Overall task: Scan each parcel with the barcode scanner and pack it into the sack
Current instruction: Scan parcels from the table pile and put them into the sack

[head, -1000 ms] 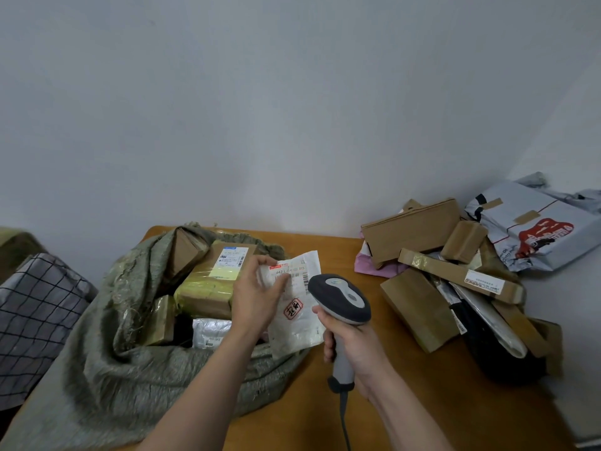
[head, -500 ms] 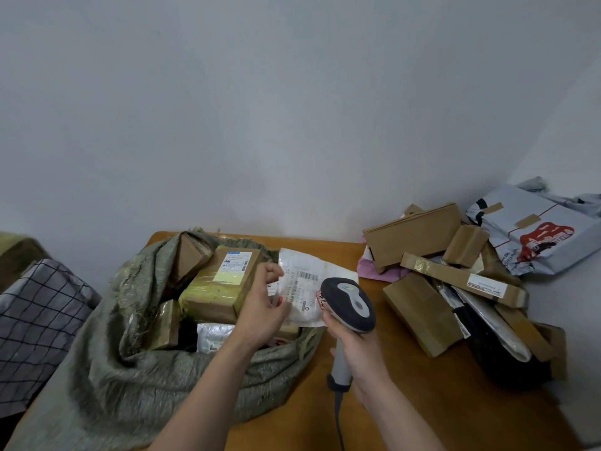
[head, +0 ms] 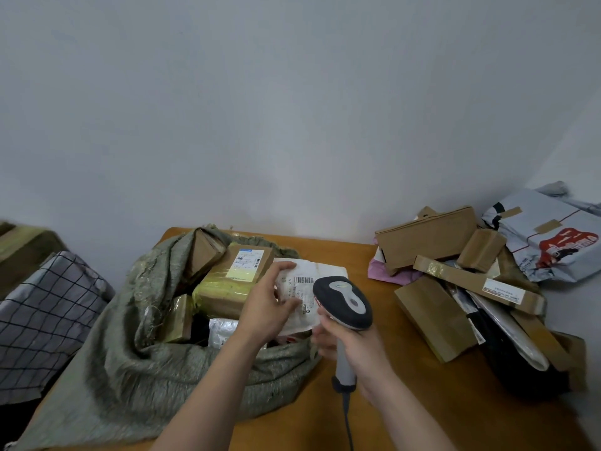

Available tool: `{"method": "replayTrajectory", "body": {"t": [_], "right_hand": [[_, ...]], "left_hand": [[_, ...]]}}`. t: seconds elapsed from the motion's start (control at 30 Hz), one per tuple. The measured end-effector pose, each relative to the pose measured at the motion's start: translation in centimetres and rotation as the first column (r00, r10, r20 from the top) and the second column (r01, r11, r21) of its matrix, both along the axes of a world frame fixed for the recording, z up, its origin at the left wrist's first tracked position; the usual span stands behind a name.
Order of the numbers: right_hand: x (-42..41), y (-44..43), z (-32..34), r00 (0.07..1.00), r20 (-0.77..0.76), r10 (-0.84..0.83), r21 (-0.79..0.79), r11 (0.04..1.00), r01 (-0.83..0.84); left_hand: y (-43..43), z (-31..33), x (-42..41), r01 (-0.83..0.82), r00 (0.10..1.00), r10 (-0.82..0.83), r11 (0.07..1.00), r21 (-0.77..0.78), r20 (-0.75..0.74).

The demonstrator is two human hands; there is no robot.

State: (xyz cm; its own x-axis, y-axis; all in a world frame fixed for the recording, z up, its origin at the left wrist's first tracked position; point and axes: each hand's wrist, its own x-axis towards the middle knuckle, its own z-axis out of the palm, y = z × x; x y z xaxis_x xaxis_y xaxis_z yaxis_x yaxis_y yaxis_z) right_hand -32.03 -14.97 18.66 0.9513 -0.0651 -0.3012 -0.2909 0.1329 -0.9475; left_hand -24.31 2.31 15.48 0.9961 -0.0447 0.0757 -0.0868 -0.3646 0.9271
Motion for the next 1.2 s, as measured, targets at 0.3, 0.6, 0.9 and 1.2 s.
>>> {"method": "replayTrajectory", "body": {"t": [0.3, 0.6, 0.9, 1.2], "right_hand": [[0.1, 1.2, -0.2, 0.995, -0.022, 0.099, 0.006, 0.995, -0.099], [0.7, 2.3, -0.7, 0.995, -0.056, 0.078, 0.058, 0.996, -0.074], [2.0, 5.5, -2.3, 0.992, -0.096, 0.083, 0.059, 0.995, -0.078], [4.6, 9.6, -6.7, 0.989, -0.135, -0.052, -0.014, 0.999, 0.050]], "left_hand": [[1.1, 0.3, 0.6, -0.063, 0.997, 0.061, 0.997, 0.035, 0.054], [2.4, 0.1, 0.6, -0.107, 0.993, 0.105, 0.994, 0.033, 0.057], [8.6, -1.9, 0.7, -0.334, 0.943, 0.333, 0.941, 0.053, 0.023], [13.6, -7.5, 1.3, -0.178, 0.976, 0.187, 0.980, 0.084, -0.115]]}}
